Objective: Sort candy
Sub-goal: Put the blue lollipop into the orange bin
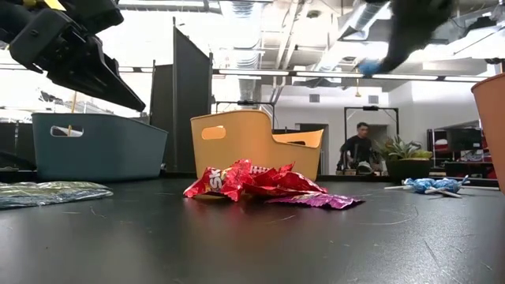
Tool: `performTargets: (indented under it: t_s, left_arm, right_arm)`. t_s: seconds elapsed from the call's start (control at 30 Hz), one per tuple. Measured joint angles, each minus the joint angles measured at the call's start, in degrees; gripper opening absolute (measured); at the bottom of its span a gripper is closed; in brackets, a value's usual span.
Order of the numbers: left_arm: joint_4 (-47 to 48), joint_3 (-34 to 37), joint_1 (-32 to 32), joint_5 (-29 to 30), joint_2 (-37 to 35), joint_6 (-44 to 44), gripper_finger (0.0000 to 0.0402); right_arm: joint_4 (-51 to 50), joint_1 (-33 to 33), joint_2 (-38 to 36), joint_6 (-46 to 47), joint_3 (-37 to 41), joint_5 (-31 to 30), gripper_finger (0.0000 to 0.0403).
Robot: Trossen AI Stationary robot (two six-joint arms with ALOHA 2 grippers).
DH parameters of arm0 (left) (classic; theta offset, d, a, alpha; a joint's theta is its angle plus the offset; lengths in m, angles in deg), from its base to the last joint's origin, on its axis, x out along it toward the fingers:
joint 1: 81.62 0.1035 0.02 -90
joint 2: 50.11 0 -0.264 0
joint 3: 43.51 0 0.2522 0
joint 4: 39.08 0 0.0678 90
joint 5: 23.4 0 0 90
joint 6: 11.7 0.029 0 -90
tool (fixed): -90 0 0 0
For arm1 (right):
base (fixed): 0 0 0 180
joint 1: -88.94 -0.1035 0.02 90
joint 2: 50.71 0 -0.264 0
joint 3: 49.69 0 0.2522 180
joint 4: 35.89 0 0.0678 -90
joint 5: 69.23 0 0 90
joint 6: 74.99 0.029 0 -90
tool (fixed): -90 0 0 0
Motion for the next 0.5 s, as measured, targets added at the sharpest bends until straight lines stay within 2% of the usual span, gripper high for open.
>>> performTargets:
  t_s: [0.2, 0.33, 0.5]
  left_arm:
    - [0.00, 0.00, 0.00, 0.08, 0.00, 0.16, 0.0254]
    - [0.02, 0.00, 0.00, 0.12, 0.00, 0.61, 0.0254]
    - [0.00, 0.00, 0.00, 0.85, 0.00, 0.64, 0.0254]
  right_arm:
    - [-12.58, -10.16, -7.86, 16.68, 0.01, -2.62, 0.0001]
    - [-13.49, -17.95, -11.20, 27.02, 0.01, -1.22, 0.0001]
    - [-15.31, -27.47, -11.81, 46.12, 0.01, 2.21, 0.0002]
